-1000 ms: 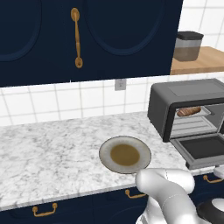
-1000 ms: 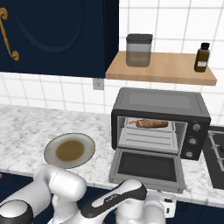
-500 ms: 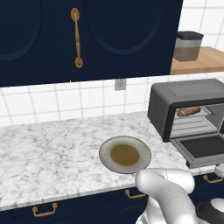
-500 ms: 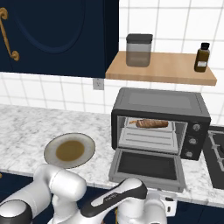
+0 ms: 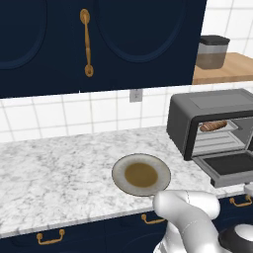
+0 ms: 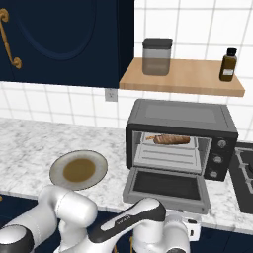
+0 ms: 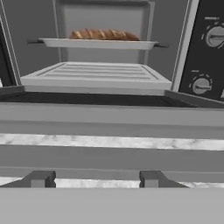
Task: Pick up the kebab skewer and baguette bread, and place them inside the toaster oven. Close the toaster oven door and start by setting the timer.
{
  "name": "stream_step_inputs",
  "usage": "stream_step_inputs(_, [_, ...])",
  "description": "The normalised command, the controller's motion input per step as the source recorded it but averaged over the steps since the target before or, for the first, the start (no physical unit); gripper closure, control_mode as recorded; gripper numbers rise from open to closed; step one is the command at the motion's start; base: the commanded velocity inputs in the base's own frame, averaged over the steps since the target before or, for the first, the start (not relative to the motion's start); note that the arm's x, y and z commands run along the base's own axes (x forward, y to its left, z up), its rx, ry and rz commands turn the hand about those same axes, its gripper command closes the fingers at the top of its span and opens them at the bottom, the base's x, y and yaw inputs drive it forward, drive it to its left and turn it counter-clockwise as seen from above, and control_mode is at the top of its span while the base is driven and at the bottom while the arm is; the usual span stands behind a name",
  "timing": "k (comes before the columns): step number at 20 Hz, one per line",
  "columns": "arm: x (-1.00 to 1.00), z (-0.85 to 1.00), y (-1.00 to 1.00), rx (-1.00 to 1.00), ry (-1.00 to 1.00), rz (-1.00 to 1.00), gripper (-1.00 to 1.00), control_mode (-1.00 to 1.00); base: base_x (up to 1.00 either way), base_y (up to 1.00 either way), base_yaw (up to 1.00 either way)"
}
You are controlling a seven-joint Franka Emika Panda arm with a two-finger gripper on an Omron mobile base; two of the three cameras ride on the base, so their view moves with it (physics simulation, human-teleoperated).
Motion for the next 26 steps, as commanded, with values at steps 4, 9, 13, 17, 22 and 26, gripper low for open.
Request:
stream_step_inputs(4, [0.82, 0.48, 0.36, 0.0, 0.0, 0.0, -1.0, -1.0, 0.0, 0.0, 0.0])
stream_step_inputs(9, [0.82, 0.46, 0.38, 0.0, 0.0, 0.0, -1.0, -1.0, 0.0, 0.0, 0.0])
stream_step_inputs(13, [0.78, 0.41, 0.37, 0.0, 0.0, 0.0, -1.0, -1.0, 0.0, 0.0, 0.0])
stream_step_inputs(17, [0.75, 0.35, 0.36, 0.0, 0.0, 0.0, -1.0, -1.0, 0.0, 0.0, 0.0])
stream_step_inputs(22, [0.7, 0.26, 0.33, 0.0, 0.0, 0.0, -1.0, -1.0, 0.0, 0.0, 0.0])
stream_step_inputs(26, [0.66, 0.14, 0.31, 0.0, 0.0, 0.0, -1.0, -1.0, 0.0, 0.0, 0.0])
